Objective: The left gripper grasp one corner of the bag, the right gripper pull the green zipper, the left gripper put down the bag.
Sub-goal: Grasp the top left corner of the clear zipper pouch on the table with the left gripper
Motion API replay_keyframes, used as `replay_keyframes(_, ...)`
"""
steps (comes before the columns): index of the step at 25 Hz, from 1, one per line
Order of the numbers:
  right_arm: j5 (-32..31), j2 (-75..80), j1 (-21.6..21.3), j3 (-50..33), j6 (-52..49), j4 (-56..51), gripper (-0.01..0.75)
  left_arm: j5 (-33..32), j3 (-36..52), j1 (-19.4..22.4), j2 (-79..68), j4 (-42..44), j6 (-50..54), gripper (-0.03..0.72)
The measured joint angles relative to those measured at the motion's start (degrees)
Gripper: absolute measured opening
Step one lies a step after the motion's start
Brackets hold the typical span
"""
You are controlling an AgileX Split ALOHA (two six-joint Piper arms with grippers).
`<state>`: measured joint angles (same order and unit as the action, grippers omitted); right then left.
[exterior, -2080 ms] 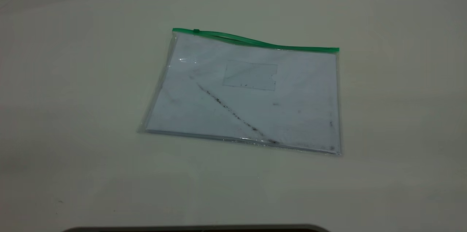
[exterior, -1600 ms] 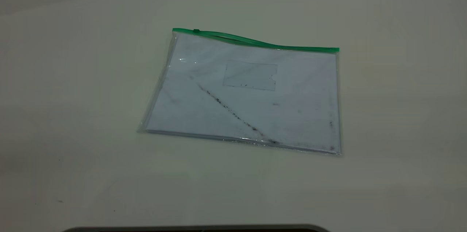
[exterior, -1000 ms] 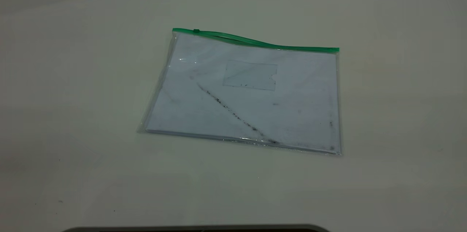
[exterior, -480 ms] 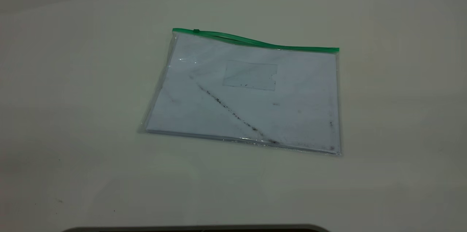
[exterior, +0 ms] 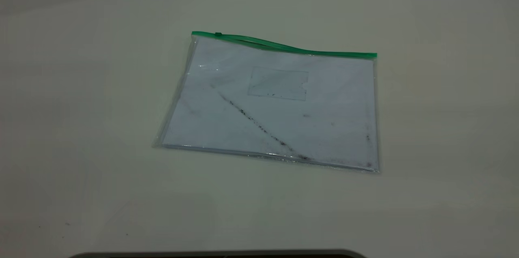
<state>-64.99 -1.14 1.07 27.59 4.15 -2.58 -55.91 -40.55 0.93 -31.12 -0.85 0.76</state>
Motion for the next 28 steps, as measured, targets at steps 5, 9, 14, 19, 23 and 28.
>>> replay_keyframes(5,0.00,1.17,0.00,0.00,0.00,-1.24,0.578,6.03,-4.28,0.00,-16.97,0.00,-1.32,0.573)
replay_keyframes(9,0.91,7.83,0.00,0.05,0.00,-1.32,0.578,12.36,-7.27,0.00,-29.85,-1.18,-1.52,0.573)
replay_keyframes(14,7.82,19.00,0.00,1.65,0.00,-1.51,0.578,19.48,-11.72,0.00,-44.69,-3.38,-4.22,0.573)
replay_keyframes(19,16.07,31.46,0.00,3.92,0.00,-3.96,0.578,23.77,-15.88,0.00,-57.34,-9.21,-9.18,0.573)
replay_keyframes(23,20.71,41.08,0.00,6.39,0.00,-7.07,0.578,27.29,-18.68,0.00,-66.22,-17.12,-16.98,0.573)
replay_keyframes(28,28.21,52.06,0.00,8.62,0.05,-7.60,0.578,29.05,-23.10,0.00,-77.12,-30.65,-30.76,0.573)
